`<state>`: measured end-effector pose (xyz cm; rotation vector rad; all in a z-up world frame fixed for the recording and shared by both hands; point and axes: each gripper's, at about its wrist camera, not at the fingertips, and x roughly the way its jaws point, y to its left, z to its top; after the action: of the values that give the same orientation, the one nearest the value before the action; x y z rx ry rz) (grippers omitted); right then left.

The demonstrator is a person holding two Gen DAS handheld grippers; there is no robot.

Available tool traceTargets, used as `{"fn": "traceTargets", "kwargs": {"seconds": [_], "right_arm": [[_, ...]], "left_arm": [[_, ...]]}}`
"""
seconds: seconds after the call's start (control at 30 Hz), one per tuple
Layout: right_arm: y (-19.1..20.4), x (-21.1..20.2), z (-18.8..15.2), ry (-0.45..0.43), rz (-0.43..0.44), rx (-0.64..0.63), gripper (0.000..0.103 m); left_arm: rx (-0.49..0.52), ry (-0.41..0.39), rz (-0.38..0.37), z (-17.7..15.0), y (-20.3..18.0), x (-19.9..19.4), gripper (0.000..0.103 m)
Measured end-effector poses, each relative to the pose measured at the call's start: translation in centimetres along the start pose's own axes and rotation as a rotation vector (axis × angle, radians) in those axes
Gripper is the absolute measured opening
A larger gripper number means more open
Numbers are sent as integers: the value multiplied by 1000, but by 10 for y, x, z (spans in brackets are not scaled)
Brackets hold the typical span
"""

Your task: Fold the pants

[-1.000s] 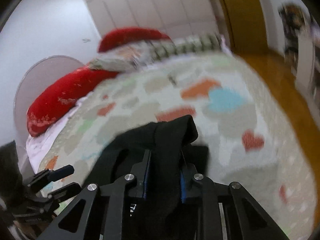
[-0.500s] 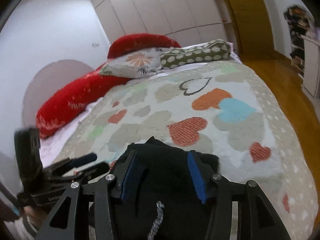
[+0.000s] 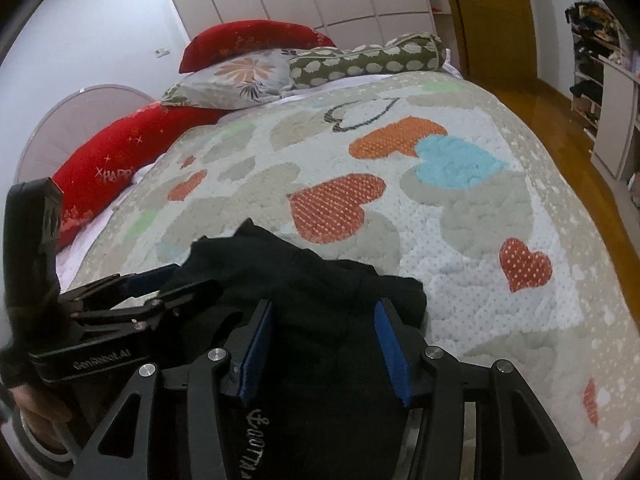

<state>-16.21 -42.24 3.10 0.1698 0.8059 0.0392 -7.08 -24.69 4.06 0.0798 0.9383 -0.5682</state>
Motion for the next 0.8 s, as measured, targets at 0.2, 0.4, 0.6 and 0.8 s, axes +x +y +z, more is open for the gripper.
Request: {"fn": "traceTargets", "kwargs": {"seconds": [0.2,0.4,0.6,0.8], "right_arm": [[14,-34,-5,-39,6,-7,51],[30,-46,-23,-22,1,-42,51],[37,-54,-40,-3,-19,-77,51],[28,-49,-56,20,-48,-79,52]], "left_arm": [[11,-41,36,-7,-5,-26,70],[21,-59,47,-18,-11,-44,70],[31,-75,49,-30,-18,-58,70],[49,-36,44,-45,-30,-42,70]]}}
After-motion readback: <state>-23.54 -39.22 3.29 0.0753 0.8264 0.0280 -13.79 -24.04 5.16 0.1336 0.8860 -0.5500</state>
